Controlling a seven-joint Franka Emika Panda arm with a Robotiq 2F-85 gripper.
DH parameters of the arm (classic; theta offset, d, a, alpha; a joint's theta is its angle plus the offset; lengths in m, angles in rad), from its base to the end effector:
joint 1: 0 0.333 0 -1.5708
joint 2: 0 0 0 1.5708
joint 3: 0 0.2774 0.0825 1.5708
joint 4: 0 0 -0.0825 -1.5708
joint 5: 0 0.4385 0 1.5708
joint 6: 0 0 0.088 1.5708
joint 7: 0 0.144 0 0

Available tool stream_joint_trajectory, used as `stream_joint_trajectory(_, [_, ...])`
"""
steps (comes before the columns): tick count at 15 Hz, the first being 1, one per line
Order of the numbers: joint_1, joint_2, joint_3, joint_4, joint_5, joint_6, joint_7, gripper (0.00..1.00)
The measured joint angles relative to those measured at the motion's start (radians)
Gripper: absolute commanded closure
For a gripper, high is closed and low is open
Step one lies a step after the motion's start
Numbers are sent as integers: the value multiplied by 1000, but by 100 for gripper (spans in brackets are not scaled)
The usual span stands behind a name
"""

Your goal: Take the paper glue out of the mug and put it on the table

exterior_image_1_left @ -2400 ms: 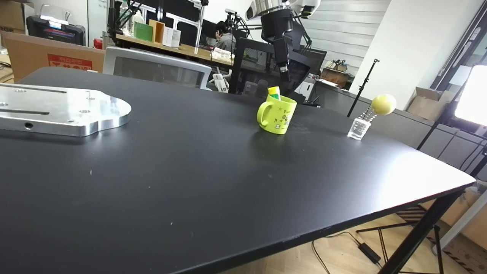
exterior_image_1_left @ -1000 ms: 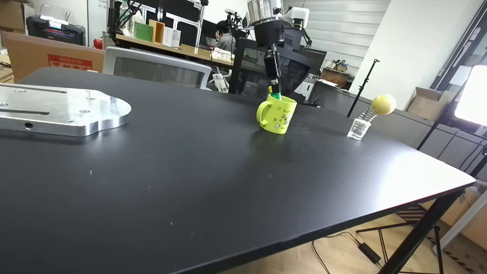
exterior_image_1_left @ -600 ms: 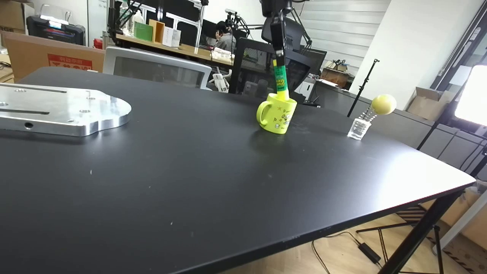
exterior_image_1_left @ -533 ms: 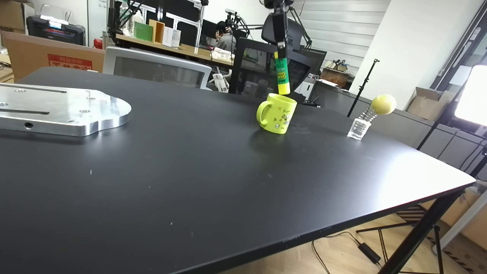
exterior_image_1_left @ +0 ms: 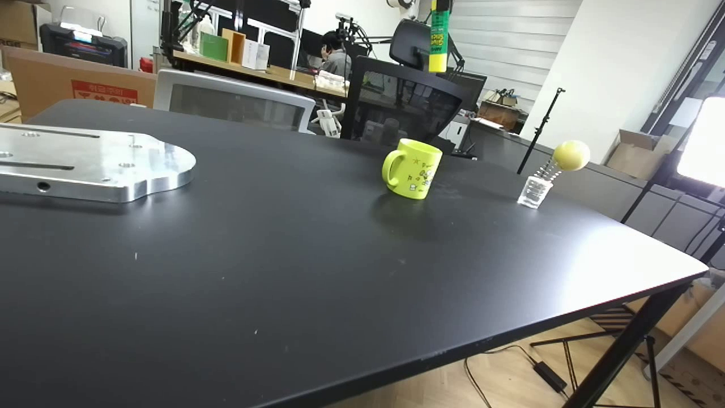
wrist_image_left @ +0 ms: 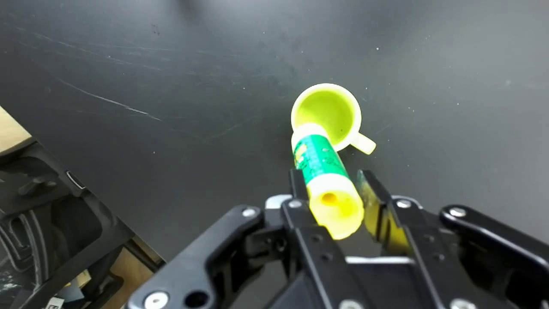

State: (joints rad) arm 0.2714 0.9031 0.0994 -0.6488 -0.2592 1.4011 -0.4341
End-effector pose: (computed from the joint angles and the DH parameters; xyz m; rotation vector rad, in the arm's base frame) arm 0.7429 0.2106 0.3790 2.7552 1.0816 -0.2336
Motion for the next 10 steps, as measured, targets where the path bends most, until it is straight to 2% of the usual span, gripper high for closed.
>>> stream_joint_trajectory(4, [-79,-73,-2,-107,64,64,90,91])
stream_joint_trajectory(10, [-200,-209,-10,-369,131,189,207,91])
